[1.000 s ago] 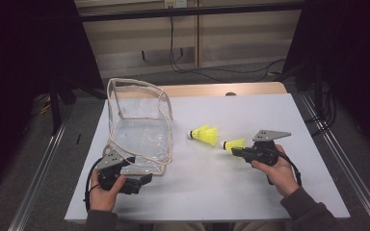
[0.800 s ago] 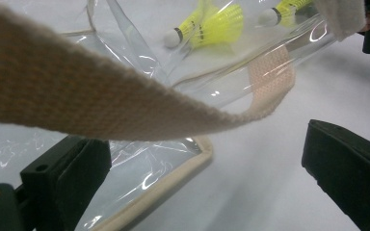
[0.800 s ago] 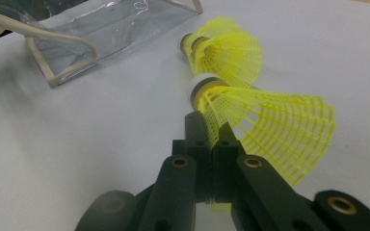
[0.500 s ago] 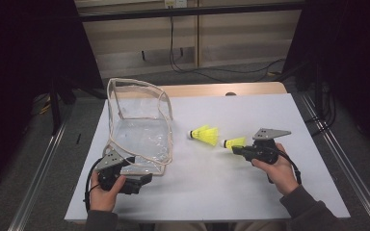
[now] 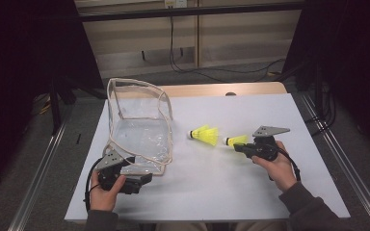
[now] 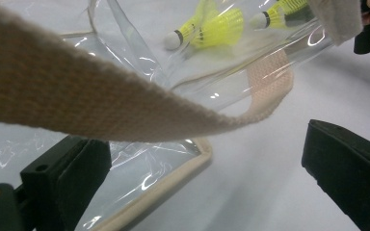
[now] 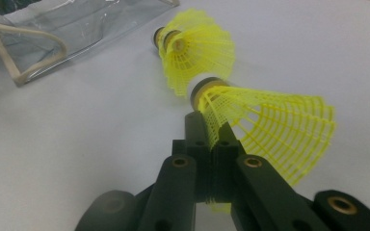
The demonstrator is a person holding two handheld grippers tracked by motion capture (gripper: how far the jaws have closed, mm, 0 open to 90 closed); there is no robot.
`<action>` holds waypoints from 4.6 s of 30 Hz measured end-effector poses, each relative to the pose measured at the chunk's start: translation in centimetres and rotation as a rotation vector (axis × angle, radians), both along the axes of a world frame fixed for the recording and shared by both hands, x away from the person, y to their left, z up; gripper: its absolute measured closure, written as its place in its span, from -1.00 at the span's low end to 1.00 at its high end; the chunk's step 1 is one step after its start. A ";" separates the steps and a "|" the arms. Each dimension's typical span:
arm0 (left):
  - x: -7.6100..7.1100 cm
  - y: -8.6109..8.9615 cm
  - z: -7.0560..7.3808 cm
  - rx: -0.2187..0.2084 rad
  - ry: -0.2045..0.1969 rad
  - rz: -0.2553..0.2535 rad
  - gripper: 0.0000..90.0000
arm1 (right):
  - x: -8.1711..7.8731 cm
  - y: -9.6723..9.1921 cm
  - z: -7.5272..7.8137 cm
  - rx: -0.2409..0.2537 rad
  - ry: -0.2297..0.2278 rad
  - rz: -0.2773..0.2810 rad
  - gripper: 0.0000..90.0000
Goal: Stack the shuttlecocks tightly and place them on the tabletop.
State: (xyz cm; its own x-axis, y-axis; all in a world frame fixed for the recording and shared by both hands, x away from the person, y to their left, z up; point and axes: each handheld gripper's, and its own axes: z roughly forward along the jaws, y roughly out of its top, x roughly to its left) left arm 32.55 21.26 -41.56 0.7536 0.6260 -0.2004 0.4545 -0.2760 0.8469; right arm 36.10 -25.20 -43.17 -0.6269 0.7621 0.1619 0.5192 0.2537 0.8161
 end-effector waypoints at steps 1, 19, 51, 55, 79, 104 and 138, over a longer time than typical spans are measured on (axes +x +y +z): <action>0.0 0.0 0.0 0.001 0.000 0.000 -0.93 | 0.0 0.0 0.0 0.001 0.002 -0.004 0.98; 0.1 0.0 -0.1 -0.005 0.003 0.003 -0.93 | 1.0 0.5 -0.3 -0.002 0.009 -0.019 0.98; 0.0 0.0 0.0 -0.004 -0.003 -0.005 -0.94 | 1.9 1.5 -0.4 -0.021 0.008 -0.010 0.98; 0.0 0.0 0.0 -0.004 -0.004 -0.006 -0.94 | 1.9 1.7 -0.4 -0.024 0.012 -0.009 0.98; -0.2 0.2 0.1 -0.007 -0.007 -0.003 -0.94 | 2.6 2.9 -0.3 -0.032 0.016 -0.004 0.98; -0.2 0.3 0.2 -0.009 -0.011 -0.002 -0.94 | 3.6 4.0 -0.6 -0.029 0.028 -0.014 0.98; -0.2 0.3 0.2 -0.011 -0.010 -0.004 -0.94 | 4.4 5.5 -1.0 -0.021 0.038 -0.010 0.98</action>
